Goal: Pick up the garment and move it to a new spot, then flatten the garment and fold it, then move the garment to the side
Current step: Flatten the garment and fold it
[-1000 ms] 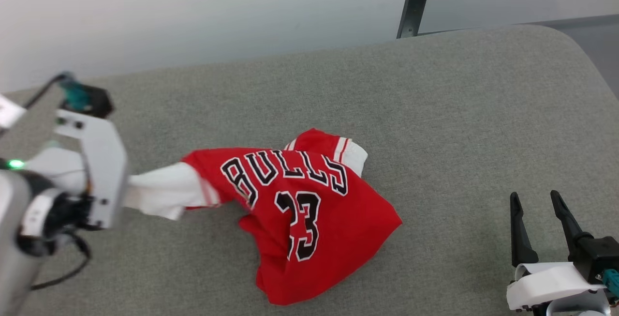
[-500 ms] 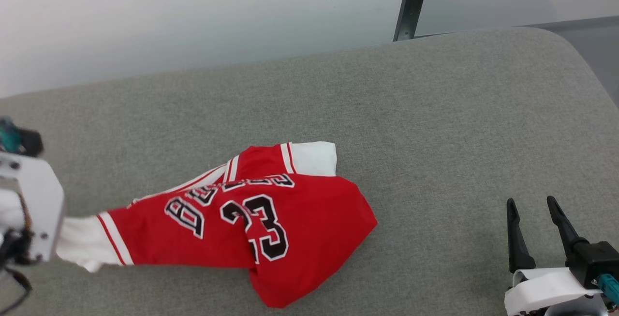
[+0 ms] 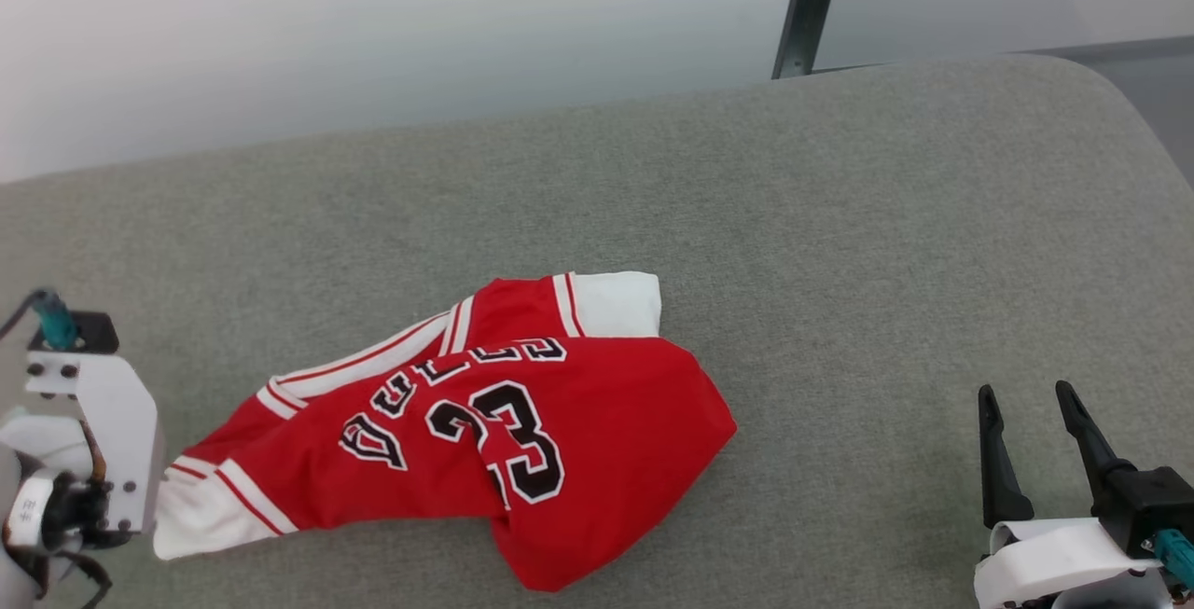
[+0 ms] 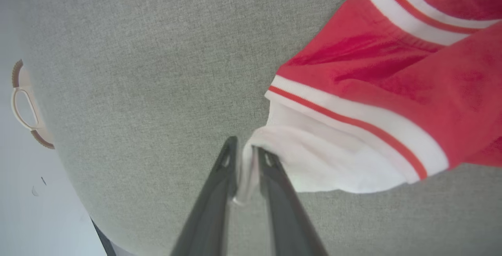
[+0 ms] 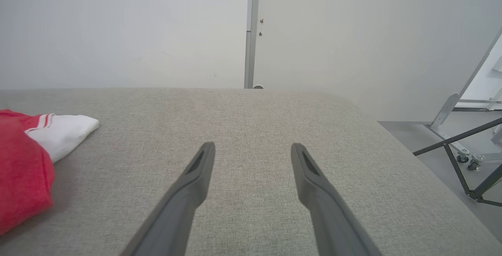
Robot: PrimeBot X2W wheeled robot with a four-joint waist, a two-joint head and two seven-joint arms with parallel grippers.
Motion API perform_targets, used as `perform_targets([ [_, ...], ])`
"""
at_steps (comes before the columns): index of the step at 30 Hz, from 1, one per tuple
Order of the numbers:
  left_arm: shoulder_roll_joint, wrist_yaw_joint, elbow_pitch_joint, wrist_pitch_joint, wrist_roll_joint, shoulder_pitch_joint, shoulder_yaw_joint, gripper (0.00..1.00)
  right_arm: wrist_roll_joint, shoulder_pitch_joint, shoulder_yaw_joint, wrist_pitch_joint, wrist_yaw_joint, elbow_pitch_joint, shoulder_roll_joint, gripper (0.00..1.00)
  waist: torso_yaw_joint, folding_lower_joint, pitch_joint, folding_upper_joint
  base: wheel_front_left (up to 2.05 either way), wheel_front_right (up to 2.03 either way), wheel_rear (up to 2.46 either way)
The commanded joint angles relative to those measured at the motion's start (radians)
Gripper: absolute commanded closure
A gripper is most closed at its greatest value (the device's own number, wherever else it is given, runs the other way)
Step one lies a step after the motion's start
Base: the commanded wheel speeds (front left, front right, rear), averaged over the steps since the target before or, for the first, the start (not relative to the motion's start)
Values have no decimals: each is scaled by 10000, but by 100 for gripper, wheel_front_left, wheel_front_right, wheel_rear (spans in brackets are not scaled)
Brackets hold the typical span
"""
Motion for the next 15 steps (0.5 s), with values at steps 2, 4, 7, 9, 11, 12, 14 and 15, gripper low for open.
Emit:
perform_targets([
  [2, -10, 211, -296, 68, -96, -134, 132, 0, -70, 76, -46, -8, 1, 32, 25, 0, 209, 0, -172, 0, 0, 0, 0],
  [4, 50, 325, -647, 119, -93, -145, 188, 0, -59, 124, -55, -8, 1, 44, 27, 0, 347, 0, -294, 0, 0, 0, 0],
  [7, 146, 508, -1256, 6, -156, -32, 370, 0, -80, 187, -36, -8, 1, 43, 27, 0, 576, 0, -476, 0, 0, 0, 0],
  [9, 145, 607, -1709, -130, -170, 148, 439, 0, -90, 202, 24, -8, 1, 42, 27, 0, 714, 0, -588, 0, 0, 0, 0],
  [11, 10, 709, -2139, -373, -245, 340, 550, 0, -101, 220, 38, -8, 1, 38, 22, 0, 874, 0, -692, 0, 0, 0, 0],
  [12, 10, 709, -2139, -373, -245, 340, 550, 0, -101, 220, 38, -8, 1, 38, 22, 0, 874, 0, -692, 0, 0, 0, 0],
  [14, -30, 657, -2585, -755, -218, 572, 592, 0, -116, 240, 53, -8, 1, 36, 25, 0, 1037, 0, -790, 0, 0, 0, 0],
  [15, -137, 743, -2763, -985, -284, 694, 683, 0, -126, 236, 67, -8, 1, 36, 27, 0, 1113, 0, -826, 0, 0, 0, 0],
])
